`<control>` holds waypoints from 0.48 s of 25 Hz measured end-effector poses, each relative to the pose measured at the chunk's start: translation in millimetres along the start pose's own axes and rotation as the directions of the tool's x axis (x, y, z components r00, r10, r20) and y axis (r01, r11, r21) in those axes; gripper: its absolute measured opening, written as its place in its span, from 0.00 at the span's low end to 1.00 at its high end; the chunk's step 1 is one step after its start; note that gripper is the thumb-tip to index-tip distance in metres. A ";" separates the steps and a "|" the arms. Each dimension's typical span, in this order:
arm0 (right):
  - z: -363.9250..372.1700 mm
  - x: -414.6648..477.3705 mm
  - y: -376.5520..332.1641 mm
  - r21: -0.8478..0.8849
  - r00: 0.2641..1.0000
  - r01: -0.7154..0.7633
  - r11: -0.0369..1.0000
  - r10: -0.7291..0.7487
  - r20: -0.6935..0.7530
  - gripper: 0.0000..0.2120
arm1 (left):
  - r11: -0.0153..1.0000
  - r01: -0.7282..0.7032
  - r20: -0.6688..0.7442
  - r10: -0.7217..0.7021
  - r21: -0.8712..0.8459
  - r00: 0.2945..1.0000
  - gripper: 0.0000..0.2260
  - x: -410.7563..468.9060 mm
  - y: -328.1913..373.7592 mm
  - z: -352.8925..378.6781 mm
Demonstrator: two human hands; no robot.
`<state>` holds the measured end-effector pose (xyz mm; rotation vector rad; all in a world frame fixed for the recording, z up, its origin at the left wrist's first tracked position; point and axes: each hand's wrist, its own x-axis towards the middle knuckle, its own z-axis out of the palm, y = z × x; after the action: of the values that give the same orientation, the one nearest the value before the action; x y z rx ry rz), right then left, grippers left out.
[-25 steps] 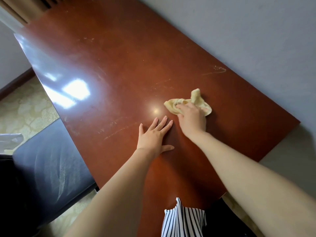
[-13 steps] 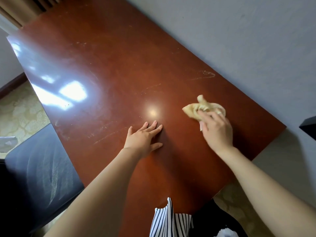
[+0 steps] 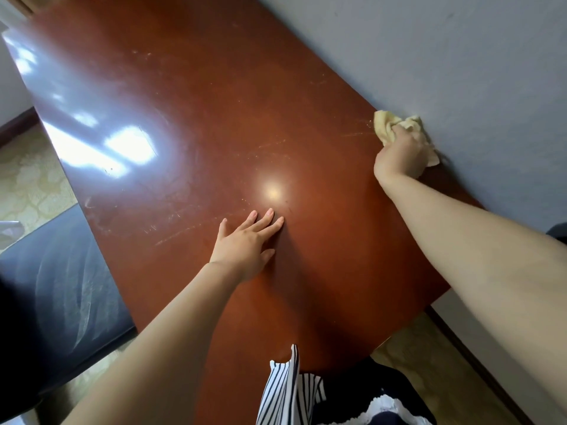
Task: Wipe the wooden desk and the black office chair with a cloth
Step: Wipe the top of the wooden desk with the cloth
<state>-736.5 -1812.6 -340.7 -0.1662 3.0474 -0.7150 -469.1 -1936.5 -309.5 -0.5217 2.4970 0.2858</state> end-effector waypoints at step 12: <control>8.2 -156.7 -16.8 0.241 0.696 0.647 0.724 -0.689 0.202 0.15 | 0.999 0.006 0.075 -0.009 0.041 0.997 0.28 0.5 0.6 -8.2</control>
<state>-578.7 -1814.7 -343.3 -1.3134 2.5876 -0.8372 -473.7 -1938.6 -303.0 -0.4952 2.4227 0.2457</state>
